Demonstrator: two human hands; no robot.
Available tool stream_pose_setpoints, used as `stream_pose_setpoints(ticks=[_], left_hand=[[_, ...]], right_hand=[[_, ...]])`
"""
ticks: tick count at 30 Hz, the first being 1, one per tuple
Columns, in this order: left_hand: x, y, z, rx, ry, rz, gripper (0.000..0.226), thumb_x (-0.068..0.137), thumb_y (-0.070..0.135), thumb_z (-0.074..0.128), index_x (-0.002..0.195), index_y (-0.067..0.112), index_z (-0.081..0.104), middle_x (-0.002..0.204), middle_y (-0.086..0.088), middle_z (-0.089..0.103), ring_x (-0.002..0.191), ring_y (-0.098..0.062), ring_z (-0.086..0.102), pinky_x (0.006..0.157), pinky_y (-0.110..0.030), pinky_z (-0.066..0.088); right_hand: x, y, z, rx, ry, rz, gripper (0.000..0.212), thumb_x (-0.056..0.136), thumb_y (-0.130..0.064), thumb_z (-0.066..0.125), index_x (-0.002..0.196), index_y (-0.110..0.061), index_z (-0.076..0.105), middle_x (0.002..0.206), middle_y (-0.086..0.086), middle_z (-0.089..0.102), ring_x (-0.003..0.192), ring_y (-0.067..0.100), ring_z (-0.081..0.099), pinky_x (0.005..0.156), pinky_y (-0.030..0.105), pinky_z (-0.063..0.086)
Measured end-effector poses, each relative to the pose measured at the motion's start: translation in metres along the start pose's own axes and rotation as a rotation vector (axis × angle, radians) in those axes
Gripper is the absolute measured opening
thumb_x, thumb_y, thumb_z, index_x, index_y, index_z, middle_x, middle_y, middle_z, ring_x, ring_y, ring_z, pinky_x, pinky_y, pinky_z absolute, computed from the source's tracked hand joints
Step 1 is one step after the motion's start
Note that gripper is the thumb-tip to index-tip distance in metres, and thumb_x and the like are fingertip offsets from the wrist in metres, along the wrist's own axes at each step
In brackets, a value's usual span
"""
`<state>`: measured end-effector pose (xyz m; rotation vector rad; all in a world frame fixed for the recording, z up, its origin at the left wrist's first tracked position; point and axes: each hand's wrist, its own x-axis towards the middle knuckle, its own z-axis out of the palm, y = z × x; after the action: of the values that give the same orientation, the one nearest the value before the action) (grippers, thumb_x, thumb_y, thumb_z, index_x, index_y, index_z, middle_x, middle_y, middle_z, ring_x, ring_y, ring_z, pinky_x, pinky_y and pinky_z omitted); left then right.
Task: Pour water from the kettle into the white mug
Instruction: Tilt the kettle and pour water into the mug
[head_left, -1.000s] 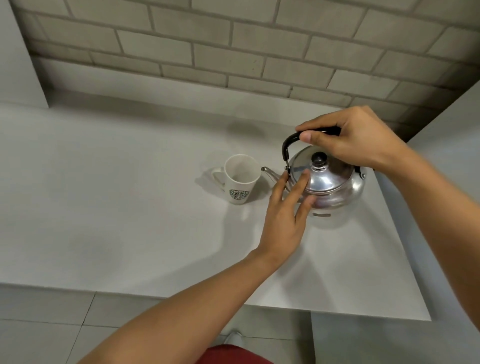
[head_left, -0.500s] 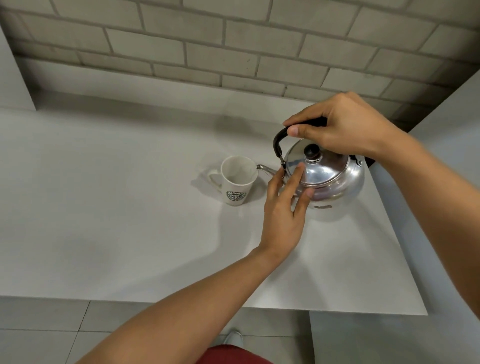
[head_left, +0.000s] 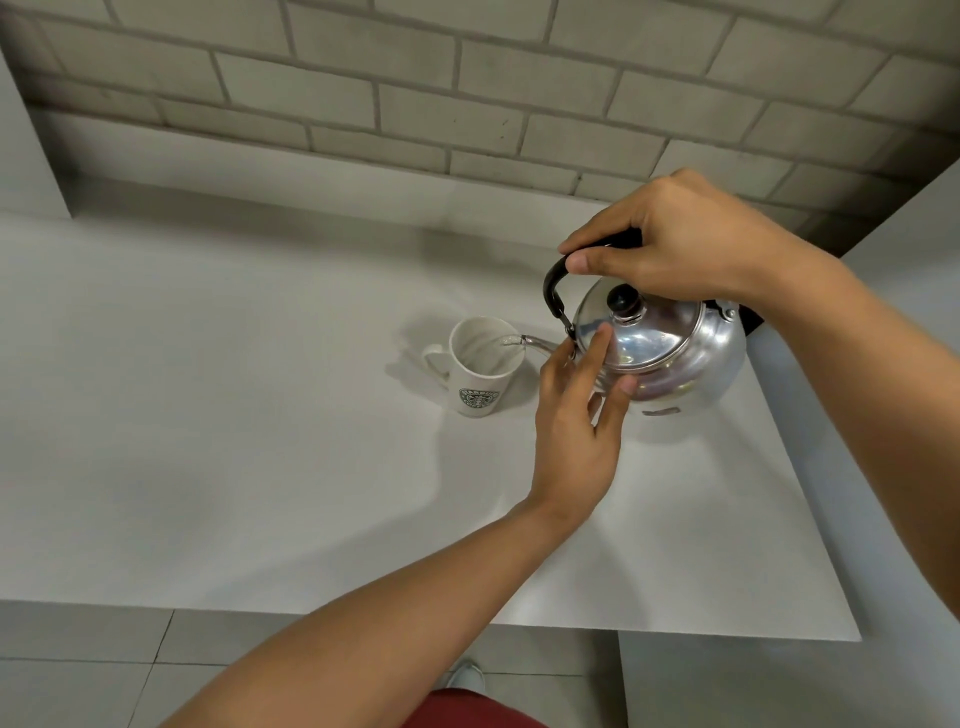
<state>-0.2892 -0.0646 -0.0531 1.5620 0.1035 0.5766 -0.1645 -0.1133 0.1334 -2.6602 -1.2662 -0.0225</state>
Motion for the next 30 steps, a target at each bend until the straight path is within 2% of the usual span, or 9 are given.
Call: stream_pose_setpoints(ticks=[3,6,10,11,15,23,30], left_hand=[[0.000,0.002,0.001,0.010,0.001,-0.008,0.052,0.105,0.015,0.063,0.154,0.020,0.047,0.149,-0.010,0.042,0.133,0.026,0.031,0.102,0.001,0.036],[0.000,0.003,0.002,0.013,0.002,-0.008,0.052,0.105,0.016,0.062,0.154,0.021,0.046,0.150,-0.011,0.041,0.133,0.028,0.029,0.102,0.002,0.036],[0.001,0.004,0.003,-0.030,-0.008,-0.029,0.054,0.105,0.018,0.062,0.155,0.027,0.045,0.151,-0.007,0.039,0.136,0.023,0.029,0.108,-0.016,0.048],[0.001,0.004,0.003,-0.036,-0.011,-0.031,0.054,0.105,0.019,0.062,0.155,0.027,0.045,0.151,-0.006,0.039,0.136,0.023,0.030,0.108,-0.016,0.048],[0.001,0.004,0.002,-0.021,-0.015,-0.042,0.054,0.105,0.019,0.063,0.155,0.028,0.045,0.151,-0.007,0.039,0.131,0.028,0.030,0.103,-0.005,0.044],[0.000,0.006,0.003,-0.015,-0.016,-0.058,0.053,0.104,0.019,0.064,0.154,0.027,0.046,0.148,-0.003,0.039,0.130,0.029,0.031,0.099,0.000,0.041],[-0.001,0.008,0.003,0.017,-0.003,-0.046,0.053,0.104,0.016,0.065,0.154,0.022,0.048,0.147,-0.010,0.041,0.130,0.030,0.030,0.096,0.009,0.031]], right_hand=[[0.000,-0.002,-0.002,-0.002,-0.017,0.001,0.023,0.094,-0.044,0.069,0.114,-0.038,0.079,0.112,-0.019,0.077,0.101,-0.001,0.065,0.087,0.025,0.049],[0.001,-0.002,-0.004,-0.001,-0.019,0.005,0.022,0.094,-0.043,0.070,0.114,-0.037,0.079,0.113,-0.018,0.077,0.100,-0.001,0.065,0.087,0.024,0.048],[0.003,-0.004,-0.005,-0.017,-0.018,0.003,0.022,0.094,-0.043,0.071,0.113,-0.035,0.080,0.111,-0.016,0.078,0.093,-0.005,0.060,0.084,0.023,0.046],[0.003,-0.005,-0.006,-0.017,-0.019,0.000,0.022,0.094,-0.043,0.071,0.113,-0.035,0.080,0.110,-0.016,0.078,0.094,-0.004,0.061,0.085,0.025,0.048],[0.002,-0.008,-0.006,-0.023,-0.023,0.000,0.022,0.094,-0.043,0.071,0.112,-0.035,0.080,0.108,-0.015,0.079,0.099,0.007,0.070,0.089,0.035,0.055],[0.002,-0.011,-0.009,-0.022,-0.032,0.018,0.024,0.094,-0.045,0.070,0.113,-0.035,0.080,0.109,-0.015,0.079,0.101,0.009,0.071,0.089,0.038,0.056],[0.000,-0.014,-0.009,-0.023,-0.040,0.012,0.024,0.094,-0.043,0.071,0.113,-0.032,0.080,0.111,-0.013,0.079,0.106,0.010,0.071,0.093,0.039,0.055]])
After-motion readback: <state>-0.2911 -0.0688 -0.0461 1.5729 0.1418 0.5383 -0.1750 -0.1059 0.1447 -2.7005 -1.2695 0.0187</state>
